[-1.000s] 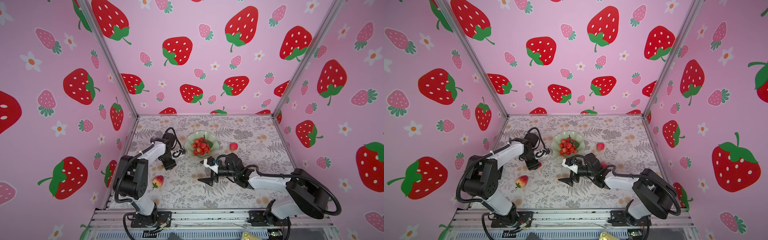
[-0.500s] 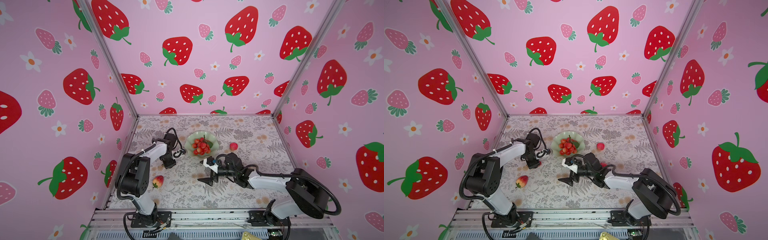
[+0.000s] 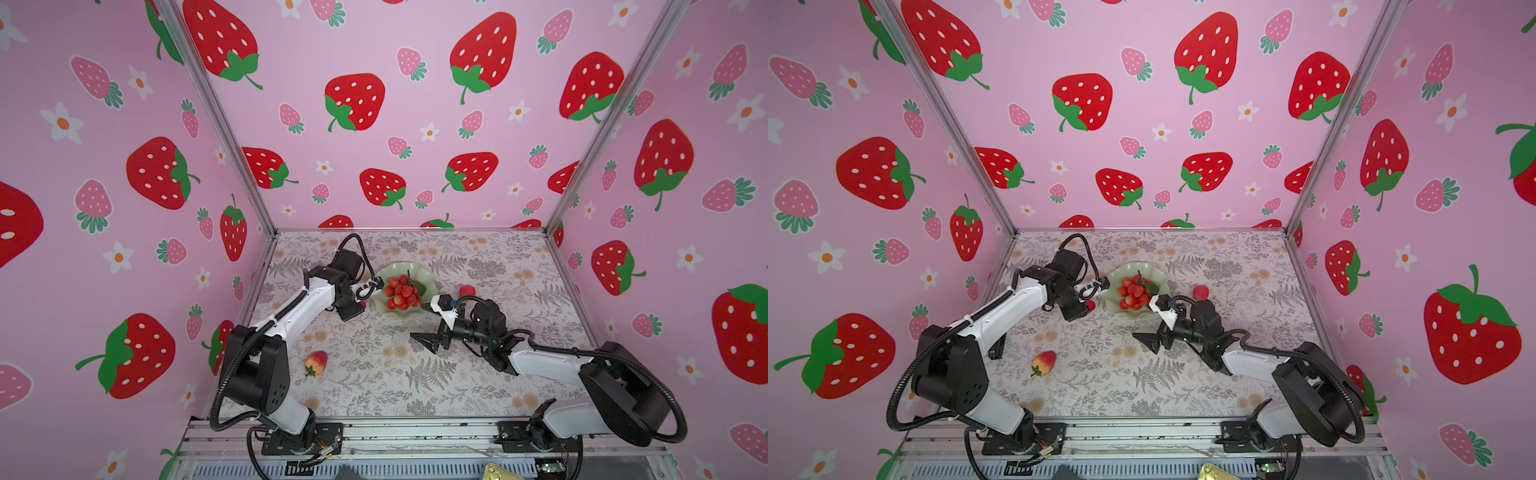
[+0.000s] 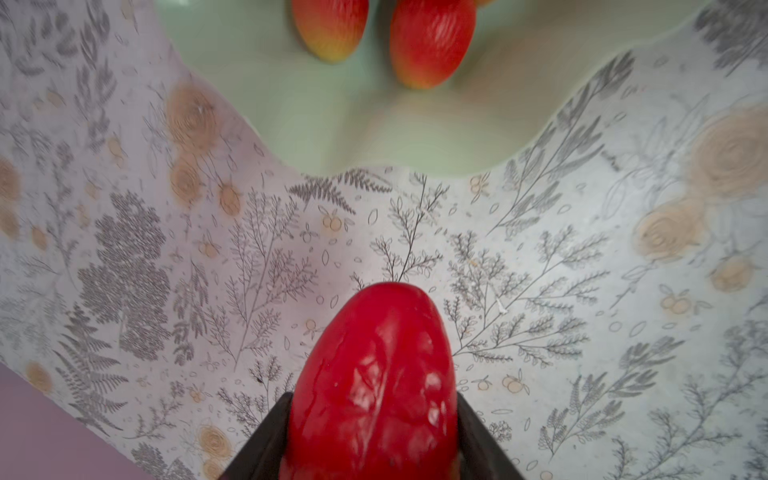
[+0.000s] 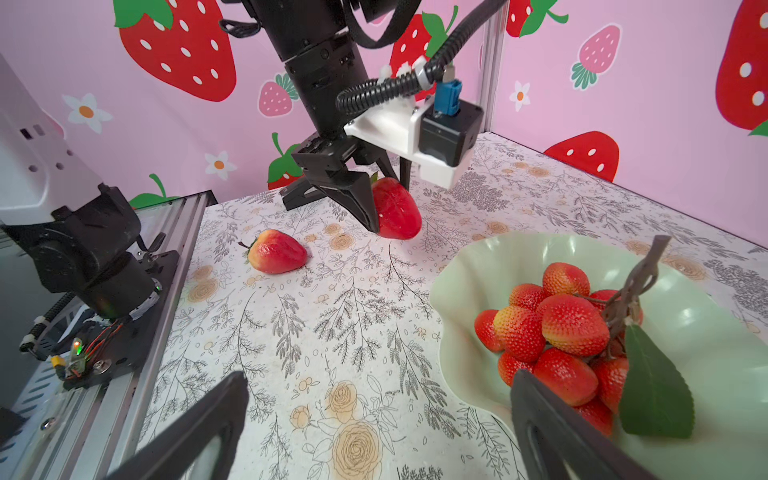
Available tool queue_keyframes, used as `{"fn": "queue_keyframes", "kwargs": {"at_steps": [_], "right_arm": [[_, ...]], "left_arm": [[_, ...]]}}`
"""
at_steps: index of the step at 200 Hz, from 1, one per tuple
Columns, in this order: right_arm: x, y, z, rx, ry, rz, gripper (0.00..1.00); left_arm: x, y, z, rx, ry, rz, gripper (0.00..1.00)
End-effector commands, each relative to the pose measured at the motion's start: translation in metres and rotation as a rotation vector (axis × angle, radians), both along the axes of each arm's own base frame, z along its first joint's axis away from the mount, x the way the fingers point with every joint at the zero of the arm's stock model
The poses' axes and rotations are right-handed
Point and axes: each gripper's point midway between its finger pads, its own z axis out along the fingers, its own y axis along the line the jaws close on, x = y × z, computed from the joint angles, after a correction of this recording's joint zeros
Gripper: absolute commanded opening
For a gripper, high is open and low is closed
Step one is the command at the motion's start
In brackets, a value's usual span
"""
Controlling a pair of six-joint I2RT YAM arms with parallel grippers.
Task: Place and organize the fake fruits in the fruit bowl
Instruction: 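Carry the large red strawberry into the bowl and release with left gripper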
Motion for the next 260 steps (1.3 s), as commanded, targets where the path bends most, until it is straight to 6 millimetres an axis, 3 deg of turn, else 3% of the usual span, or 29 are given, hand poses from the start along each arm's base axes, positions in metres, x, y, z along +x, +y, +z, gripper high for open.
{"fn": "queue_keyframes", "kwargs": {"at_steps": [1,30,99,127,192,260], "right_arm": [[0.002,-0.004,0.014,0.048,-0.031,-0.023,0.99],[0.001,-0.004,0.014,0.049,-0.035,-0.018,0.99],[0.0,-0.004,0.016,0.047,-0.044,-0.013,0.99],[0.0,-0.004,0.016,0.042,-0.043,-0.011,0.99],[0.001,-0.005,0.014,0.031,-0.045,-0.017,0.99],[0.001,-0.004,0.014,0.03,-0.048,-0.016,0.99]], "left_arm": [[0.009,-0.027,0.016,-0.039,-0.005,-0.052,0.47],[0.039,-0.049,0.025,-0.027,-0.045,-0.074,0.47],[0.079,-0.074,0.006,-0.011,-0.063,-0.082,0.47],[0.084,-0.082,0.001,-0.024,-0.062,-0.088,0.48],[0.088,-0.076,-0.02,0.057,-0.021,-0.082,0.5],[0.088,-0.079,-0.01,0.035,-0.043,-0.083,0.59]]}}
